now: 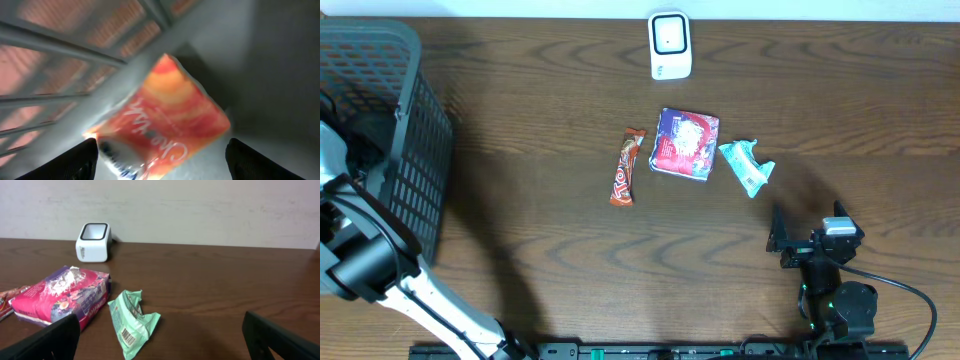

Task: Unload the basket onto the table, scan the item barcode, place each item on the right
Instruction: 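Reach the left gripper into the basket and grasp the small orange packet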

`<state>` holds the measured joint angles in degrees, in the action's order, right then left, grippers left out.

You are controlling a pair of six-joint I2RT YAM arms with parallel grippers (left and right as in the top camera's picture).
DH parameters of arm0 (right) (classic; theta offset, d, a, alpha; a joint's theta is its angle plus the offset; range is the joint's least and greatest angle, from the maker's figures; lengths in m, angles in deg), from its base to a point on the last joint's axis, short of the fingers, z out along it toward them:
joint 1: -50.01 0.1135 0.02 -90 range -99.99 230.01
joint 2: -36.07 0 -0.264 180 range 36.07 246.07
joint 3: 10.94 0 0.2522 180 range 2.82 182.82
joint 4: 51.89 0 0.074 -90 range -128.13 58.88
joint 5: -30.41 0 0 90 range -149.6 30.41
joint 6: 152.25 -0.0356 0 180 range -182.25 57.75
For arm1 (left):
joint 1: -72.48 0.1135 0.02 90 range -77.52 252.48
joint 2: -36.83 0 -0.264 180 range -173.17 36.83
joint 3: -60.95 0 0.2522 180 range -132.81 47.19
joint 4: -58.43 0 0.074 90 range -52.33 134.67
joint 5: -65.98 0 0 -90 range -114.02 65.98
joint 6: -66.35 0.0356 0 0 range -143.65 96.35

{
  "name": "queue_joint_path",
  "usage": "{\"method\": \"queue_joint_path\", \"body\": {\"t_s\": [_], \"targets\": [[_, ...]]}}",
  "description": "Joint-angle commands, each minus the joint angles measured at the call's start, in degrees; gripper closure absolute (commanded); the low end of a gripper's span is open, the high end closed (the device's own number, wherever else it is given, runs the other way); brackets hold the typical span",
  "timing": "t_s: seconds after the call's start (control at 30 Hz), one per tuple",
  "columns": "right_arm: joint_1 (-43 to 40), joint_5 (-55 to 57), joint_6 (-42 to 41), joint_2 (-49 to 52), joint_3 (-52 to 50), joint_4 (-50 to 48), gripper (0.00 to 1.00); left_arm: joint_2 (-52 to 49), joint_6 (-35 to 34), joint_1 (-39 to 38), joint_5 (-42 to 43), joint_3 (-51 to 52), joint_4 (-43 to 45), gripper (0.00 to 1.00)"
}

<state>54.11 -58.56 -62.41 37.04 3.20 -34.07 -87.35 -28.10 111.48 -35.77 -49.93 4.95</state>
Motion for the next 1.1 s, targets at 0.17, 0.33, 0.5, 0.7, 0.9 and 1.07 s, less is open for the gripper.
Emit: {"method": "queue_joint_path", "body": {"t_s": [0.17,0.33,0.5,0.7,0.9,1.07], "targets": [[0.39,-0.07,-0.20,-0.22,-0.09,0.22,0.01,-3.69,2.16,0.37,1.22,0.55,0.07,0.41],[0.39,-0.07,-0.20,-0.22,-0.09,0.22,0.01,-3.28,2.27,0.35,1.27,0.52,-0.50,0.92],[0.39,-0.07,-0.20,-0.22,-0.09,0.22,0.01,0.33,-3.76,0.35,1.29,0.48,-3.56,0.93],[0.39,-0.07,-0.20,-0.22,-0.09,0.22,0.01,13.68,-17.33,0.35,11.50,0.46,-3.04,0.93],[0.39,-0.07,-0.20,-0.22,-0.09,0.22,0.01,28.37,-23.28,0.31,37.79,0.48,-0.90,0.93],[0.39,-0.07,-0.20,-0.22,-0.09,0.22,0.01,39.28,-27.76,-3.10,52.11,0.48,-2.45,0.93]]}}
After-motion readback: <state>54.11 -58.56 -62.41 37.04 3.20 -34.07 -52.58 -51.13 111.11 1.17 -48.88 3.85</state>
